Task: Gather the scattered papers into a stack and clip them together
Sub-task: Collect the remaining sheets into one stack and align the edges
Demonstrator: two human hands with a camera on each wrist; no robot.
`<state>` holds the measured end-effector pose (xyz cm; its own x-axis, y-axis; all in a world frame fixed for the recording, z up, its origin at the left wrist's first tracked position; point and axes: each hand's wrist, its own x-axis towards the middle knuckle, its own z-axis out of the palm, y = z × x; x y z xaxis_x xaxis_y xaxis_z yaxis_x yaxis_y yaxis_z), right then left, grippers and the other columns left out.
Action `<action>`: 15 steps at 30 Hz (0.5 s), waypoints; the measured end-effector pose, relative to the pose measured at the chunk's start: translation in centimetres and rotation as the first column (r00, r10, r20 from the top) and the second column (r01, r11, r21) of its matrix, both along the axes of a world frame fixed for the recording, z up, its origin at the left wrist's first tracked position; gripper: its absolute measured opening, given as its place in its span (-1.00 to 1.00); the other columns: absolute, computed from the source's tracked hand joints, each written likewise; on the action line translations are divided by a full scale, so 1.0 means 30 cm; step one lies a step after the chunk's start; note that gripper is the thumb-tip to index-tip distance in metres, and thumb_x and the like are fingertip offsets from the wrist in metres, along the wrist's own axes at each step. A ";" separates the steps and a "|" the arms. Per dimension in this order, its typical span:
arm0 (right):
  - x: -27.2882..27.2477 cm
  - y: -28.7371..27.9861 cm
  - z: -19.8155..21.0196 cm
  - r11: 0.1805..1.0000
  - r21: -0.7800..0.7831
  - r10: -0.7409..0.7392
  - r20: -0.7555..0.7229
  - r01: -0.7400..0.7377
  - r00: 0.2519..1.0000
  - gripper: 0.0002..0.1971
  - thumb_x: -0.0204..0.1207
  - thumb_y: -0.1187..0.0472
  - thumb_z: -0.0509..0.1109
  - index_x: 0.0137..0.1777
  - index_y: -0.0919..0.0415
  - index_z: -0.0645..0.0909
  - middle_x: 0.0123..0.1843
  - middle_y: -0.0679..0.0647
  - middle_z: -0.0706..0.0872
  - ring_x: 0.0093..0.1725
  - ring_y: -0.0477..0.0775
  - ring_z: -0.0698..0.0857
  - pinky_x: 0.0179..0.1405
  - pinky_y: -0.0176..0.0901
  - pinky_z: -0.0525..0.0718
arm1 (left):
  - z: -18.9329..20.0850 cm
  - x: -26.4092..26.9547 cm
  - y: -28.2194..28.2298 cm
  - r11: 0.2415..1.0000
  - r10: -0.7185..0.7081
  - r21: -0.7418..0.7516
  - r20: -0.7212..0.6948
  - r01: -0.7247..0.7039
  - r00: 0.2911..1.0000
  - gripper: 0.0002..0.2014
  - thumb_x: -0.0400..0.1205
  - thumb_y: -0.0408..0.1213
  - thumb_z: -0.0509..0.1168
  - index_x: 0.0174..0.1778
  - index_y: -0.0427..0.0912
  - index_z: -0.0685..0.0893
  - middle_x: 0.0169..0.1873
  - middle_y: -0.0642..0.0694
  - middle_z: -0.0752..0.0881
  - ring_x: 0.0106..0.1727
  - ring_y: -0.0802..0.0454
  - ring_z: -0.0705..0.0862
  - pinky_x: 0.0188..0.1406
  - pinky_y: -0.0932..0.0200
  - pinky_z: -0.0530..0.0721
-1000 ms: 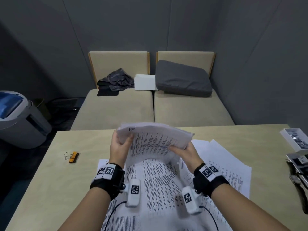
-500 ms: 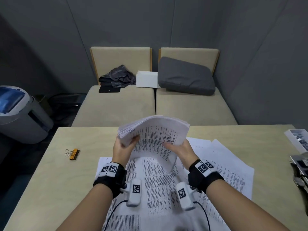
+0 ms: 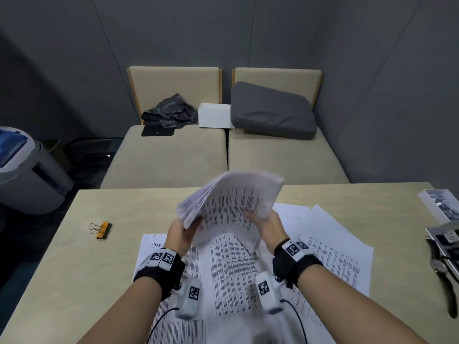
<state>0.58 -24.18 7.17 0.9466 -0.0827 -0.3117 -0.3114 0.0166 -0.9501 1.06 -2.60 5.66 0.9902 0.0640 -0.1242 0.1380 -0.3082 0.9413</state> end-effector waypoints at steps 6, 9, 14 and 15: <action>0.002 -0.080 0.064 0.998 -0.062 -0.013 0.010 0.013 1.000 -0.71 0.48 0.17 0.51 0.18 0.16 0.62 0.02 -0.08 0.77 0.03 -0.17 0.73 0.08 -0.25 0.64 | 0.047 0.008 -0.011 0.996 -0.078 -0.048 -0.098 0.074 0.992 -0.79 0.63 -0.18 0.32 0.16 -0.09 0.57 -0.10 -0.07 0.72 -0.12 0.06 0.67 -0.20 0.23 0.62; -0.058 -0.148 -0.023 0.994 -0.108 -0.034 -0.114 0.022 0.993 -0.55 0.45 -0.01 0.51 0.27 0.17 0.56 0.12 0.03 0.73 0.09 0.02 0.72 0.02 -0.19 0.66 | -0.022 -0.047 -0.027 0.994 -0.104 0.003 -0.190 0.106 0.976 -0.79 0.65 -0.21 0.30 0.16 -0.18 0.58 -0.25 -0.01 0.67 -0.28 0.12 0.60 -0.38 0.29 0.51; -0.222 -0.409 -0.219 0.797 -0.601 -0.372 -0.413 0.059 0.831 -0.13 0.24 -0.23 0.57 0.50 0.02 0.29 0.48 0.23 0.41 0.42 0.32 0.48 0.39 0.11 0.51 | -0.169 -0.152 -0.044 0.993 -0.071 0.070 -0.332 0.099 0.940 -0.87 0.65 -0.23 0.31 0.05 -0.17 0.60 -0.19 -0.15 0.71 -0.13 -0.16 0.68 -0.29 0.19 0.57; -0.261 -0.458 -0.236 0.764 -0.643 -0.439 -0.452 0.058 0.777 -0.08 0.23 -0.21 0.58 0.53 0.02 0.24 0.52 0.26 0.34 0.47 0.35 0.42 0.42 0.18 0.48 | -0.187 -0.164 -0.050 0.990 -0.066 0.090 -0.355 0.105 0.932 -0.86 0.64 -0.22 0.32 0.03 -0.19 0.60 -0.17 -0.20 0.70 -0.16 -0.15 0.66 -0.26 0.16 0.58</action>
<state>-7.24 -37.92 0.09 0.5348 -0.6263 -0.5672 -0.8369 -0.2998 -0.4580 -3.85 -4.11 0.05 0.8871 0.0128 -0.4615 0.4220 -0.4281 0.7992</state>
